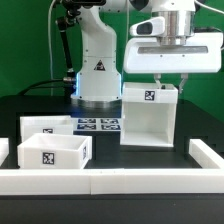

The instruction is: Assemble drawer

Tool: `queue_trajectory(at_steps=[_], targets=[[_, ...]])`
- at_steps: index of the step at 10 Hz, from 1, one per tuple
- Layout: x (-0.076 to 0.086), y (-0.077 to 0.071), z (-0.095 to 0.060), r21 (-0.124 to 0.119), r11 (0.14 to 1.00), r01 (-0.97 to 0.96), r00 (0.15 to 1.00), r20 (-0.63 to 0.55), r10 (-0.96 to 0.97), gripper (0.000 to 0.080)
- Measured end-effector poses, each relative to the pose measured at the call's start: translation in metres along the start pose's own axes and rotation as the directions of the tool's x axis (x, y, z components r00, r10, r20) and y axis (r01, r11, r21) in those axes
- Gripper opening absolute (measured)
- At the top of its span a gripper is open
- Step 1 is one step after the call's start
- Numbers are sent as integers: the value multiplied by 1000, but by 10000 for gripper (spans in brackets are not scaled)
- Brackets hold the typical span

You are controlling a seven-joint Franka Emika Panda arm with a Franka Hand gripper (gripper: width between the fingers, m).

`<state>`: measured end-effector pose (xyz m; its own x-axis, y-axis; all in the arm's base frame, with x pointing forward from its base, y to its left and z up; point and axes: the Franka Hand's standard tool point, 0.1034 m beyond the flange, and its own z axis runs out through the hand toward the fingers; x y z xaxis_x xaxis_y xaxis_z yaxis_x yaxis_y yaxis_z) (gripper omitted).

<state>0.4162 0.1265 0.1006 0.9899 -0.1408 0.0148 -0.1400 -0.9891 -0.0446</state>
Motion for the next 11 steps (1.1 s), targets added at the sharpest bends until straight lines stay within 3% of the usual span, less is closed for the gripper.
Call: queue_trajectory(at_steps=[1, 2, 8, 11], targets=[[0, 0, 0, 0, 1000, 0, 1000, 0, 0, 94], [0, 0, 0, 0, 1000, 0, 1000, 0, 0, 36], [1, 0, 0, 0, 1000, 2, 1000, 0, -2, 36], [33, 2, 0, 11, 1000, 27, 999, -21, -27, 37]])
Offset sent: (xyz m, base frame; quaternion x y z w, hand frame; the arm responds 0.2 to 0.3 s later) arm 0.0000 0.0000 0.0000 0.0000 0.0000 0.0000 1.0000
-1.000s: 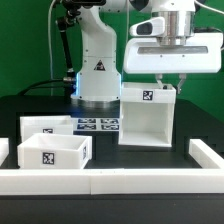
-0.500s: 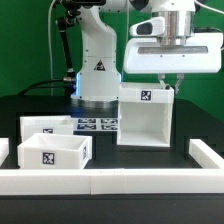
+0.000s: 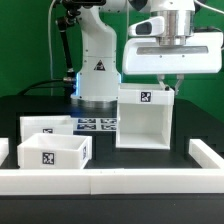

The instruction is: Assemble drawer

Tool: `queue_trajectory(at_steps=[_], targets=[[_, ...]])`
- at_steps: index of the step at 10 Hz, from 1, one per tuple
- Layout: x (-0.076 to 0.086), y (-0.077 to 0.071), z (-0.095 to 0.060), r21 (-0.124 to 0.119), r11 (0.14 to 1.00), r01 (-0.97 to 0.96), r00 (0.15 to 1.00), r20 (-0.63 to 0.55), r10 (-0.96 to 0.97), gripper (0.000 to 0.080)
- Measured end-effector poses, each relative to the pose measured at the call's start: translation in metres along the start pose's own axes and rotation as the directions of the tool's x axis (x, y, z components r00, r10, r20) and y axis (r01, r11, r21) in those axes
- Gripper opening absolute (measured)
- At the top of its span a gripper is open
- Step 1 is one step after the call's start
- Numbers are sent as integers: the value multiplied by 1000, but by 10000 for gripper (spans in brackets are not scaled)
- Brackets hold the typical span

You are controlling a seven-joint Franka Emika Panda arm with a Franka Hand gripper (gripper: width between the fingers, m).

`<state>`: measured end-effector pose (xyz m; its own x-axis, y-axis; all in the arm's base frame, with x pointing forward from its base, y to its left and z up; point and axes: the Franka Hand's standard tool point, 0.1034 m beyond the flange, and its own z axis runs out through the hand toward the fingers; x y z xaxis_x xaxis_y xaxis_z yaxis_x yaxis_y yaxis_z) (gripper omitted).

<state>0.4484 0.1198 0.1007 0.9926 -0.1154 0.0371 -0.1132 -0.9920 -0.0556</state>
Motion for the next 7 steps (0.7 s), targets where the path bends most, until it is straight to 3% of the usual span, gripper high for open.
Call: queue_trajectory(at_steps=[5, 6, 7], targets=[[74, 8, 1, 11, 999, 36, 997, -62, -36, 38], [85, 15, 1, 4, 996, 92, 993, -75, -91, 38], [85, 15, 1, 5, 996, 87, 993, -76, -87, 38]])
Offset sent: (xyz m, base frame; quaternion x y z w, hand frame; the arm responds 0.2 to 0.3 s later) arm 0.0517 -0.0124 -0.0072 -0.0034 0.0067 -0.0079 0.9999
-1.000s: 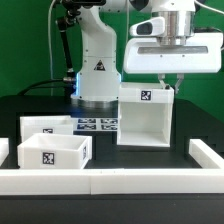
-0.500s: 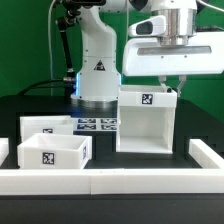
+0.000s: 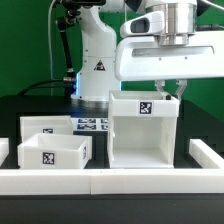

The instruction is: Assemble drawer

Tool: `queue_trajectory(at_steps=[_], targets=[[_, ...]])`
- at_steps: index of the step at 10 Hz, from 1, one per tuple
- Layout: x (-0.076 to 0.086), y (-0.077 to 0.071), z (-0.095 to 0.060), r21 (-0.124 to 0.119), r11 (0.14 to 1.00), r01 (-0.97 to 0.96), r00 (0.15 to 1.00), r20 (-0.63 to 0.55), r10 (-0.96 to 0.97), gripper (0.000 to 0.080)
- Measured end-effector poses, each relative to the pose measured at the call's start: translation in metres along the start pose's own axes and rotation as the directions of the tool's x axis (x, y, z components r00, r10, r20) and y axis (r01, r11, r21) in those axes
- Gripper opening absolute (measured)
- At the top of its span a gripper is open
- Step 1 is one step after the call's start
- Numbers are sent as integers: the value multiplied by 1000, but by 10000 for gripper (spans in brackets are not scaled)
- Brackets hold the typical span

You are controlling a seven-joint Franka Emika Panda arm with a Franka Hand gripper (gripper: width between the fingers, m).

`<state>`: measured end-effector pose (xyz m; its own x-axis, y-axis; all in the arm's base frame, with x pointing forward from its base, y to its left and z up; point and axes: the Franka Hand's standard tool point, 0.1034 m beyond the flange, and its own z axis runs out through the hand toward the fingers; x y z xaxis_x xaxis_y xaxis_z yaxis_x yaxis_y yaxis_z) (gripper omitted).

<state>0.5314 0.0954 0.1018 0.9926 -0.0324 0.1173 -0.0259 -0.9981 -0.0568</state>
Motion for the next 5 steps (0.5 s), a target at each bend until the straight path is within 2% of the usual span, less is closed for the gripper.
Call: queue_trajectory(at_steps=[3, 4, 5], targets=[[1, -1, 0, 1, 1000, 4, 1000, -1, -4, 38], [6, -2, 1, 2, 1000, 2, 1000, -8, -2, 38], [17, -3, 2, 5, 1000, -1, 1000, -19, 1, 38]])
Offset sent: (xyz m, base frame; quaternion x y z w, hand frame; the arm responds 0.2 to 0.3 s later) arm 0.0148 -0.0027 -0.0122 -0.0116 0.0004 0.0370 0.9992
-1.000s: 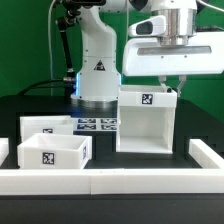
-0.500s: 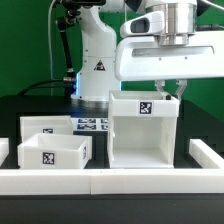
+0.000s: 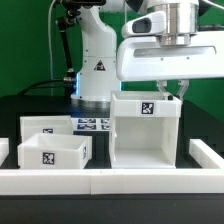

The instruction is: Assemble drawer

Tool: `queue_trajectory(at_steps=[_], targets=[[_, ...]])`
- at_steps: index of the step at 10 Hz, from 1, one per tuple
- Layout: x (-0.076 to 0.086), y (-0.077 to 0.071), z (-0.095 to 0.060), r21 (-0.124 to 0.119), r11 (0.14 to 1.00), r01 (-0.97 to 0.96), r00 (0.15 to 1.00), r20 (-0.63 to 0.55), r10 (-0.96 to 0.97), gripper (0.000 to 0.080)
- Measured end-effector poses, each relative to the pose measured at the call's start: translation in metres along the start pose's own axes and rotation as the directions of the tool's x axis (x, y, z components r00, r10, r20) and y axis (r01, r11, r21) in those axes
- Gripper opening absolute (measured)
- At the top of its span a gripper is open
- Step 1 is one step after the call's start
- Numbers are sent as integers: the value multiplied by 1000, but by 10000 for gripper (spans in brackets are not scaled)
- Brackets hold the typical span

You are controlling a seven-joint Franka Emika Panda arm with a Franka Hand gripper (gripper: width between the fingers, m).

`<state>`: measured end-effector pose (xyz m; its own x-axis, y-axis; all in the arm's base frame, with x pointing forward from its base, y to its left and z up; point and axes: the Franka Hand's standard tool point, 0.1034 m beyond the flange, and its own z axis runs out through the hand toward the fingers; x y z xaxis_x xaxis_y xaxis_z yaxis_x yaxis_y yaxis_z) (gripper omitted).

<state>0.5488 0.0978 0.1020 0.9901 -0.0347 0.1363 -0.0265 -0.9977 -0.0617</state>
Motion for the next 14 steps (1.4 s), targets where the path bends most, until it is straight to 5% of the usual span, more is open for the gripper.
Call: queue_trajectory(at_steps=[4, 8, 14], targets=[[36, -5, 5, 9, 1000, 2, 999, -36, -2, 38], [37, -9, 3, 27, 988, -151, 987, -40, 152, 38], [48, -4, -2, 71, 849, -523, 849, -43, 527, 38]])
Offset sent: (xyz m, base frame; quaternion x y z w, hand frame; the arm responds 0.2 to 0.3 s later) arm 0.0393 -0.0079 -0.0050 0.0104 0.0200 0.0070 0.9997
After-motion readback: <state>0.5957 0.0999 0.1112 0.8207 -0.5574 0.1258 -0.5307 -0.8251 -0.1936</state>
